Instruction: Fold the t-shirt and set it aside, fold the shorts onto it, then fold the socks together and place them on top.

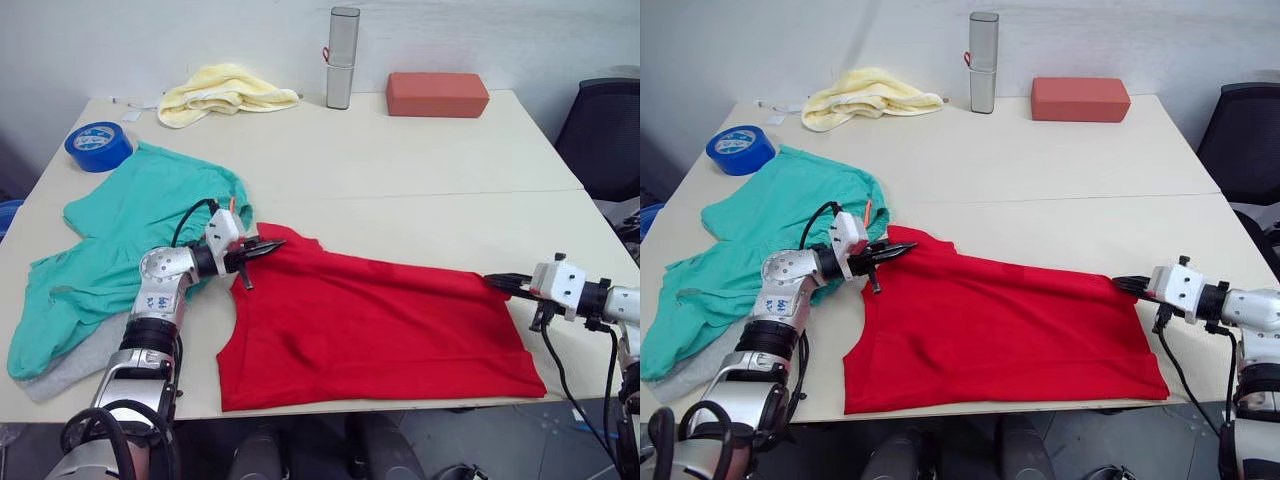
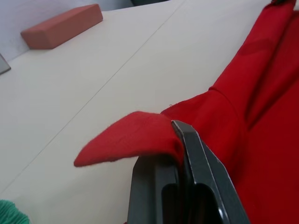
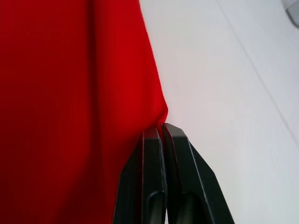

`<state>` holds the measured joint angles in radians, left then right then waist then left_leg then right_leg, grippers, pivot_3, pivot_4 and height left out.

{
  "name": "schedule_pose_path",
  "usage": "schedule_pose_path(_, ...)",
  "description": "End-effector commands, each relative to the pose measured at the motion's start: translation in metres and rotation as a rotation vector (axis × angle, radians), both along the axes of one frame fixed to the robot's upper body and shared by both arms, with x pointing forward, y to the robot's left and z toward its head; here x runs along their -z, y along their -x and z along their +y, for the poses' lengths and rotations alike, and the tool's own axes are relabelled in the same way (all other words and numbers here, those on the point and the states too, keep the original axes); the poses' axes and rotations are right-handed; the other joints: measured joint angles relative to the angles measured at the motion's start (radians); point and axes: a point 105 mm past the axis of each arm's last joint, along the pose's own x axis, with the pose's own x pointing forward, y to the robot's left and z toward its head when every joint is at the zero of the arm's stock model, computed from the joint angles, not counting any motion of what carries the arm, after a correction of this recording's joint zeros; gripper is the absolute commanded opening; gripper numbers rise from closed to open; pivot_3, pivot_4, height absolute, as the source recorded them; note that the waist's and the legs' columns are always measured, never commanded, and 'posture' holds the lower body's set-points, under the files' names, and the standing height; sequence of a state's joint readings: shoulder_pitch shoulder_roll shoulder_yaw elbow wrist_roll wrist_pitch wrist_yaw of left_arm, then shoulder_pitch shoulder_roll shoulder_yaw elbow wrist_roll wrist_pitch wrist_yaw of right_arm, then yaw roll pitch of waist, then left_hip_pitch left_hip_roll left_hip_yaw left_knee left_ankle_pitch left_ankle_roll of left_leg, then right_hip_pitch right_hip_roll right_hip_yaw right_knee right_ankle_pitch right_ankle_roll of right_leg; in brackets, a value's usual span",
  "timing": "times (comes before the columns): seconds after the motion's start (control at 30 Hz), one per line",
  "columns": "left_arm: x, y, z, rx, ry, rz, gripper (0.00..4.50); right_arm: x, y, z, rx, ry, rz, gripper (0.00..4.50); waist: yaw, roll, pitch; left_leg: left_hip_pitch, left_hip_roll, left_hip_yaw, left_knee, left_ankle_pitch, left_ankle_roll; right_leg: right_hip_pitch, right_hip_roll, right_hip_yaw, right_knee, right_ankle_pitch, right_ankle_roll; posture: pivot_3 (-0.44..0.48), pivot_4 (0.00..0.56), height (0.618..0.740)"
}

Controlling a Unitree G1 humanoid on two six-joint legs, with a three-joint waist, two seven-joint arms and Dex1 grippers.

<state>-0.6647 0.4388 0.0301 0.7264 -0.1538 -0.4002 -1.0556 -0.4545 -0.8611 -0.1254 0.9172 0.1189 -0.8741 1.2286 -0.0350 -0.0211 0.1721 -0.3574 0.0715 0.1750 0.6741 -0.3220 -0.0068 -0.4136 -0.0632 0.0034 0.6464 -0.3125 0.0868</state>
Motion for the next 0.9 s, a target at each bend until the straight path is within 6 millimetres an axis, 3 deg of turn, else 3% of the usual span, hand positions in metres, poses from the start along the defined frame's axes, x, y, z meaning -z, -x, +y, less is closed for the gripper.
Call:
schedule_pose_path(0.03,-0.002,0.008,0.002,0.041,-0.073,-0.136,0.05,-0.001,0.009,0.000,-0.034,0.079,-0.112,0.00,0.000,0.000,0.000,0.000,0.001,0.000,0.000,0.000,0.001,0.001,0.000,0.000,-0.001,0.000,0.000,0.000,0.150,0.740)
schedule_pose_path(0.3,0.007,0.015,0.009,0.050,-0.157,-0.242,0.05,0.008,0.024,0.000,-0.074,0.202,-0.244,0.00,-0.005,0.000,0.000,0.002,0.001,0.002,0.000,-0.002,0.002,0.001,0.000,0.001,-0.002,0.000,0.000,0.000,0.150,0.740)
schedule_pose_path(0.67,0.014,0.031,0.005,0.115,-0.205,-0.340,0.05,0.030,0.037,-0.011,-0.056,0.293,-0.222,0.00,-0.025,0.000,0.000,0.002,0.002,0.002,-0.002,-0.002,0.002,0.002,0.000,0.002,-0.003,0.000,0.000,0.000,0.150,0.740)
schedule_pose_path(0.9,0.030,0.045,0.013,0.179,-0.290,-0.334,0.05,0.036,0.039,-0.017,-0.045,0.331,-0.212,0.00,-0.026,0.000,0.000,0.003,0.002,0.002,-0.002,-0.002,0.002,0.003,0.000,0.003,-0.003,0.000,0.000,0.000,0.150,0.740)
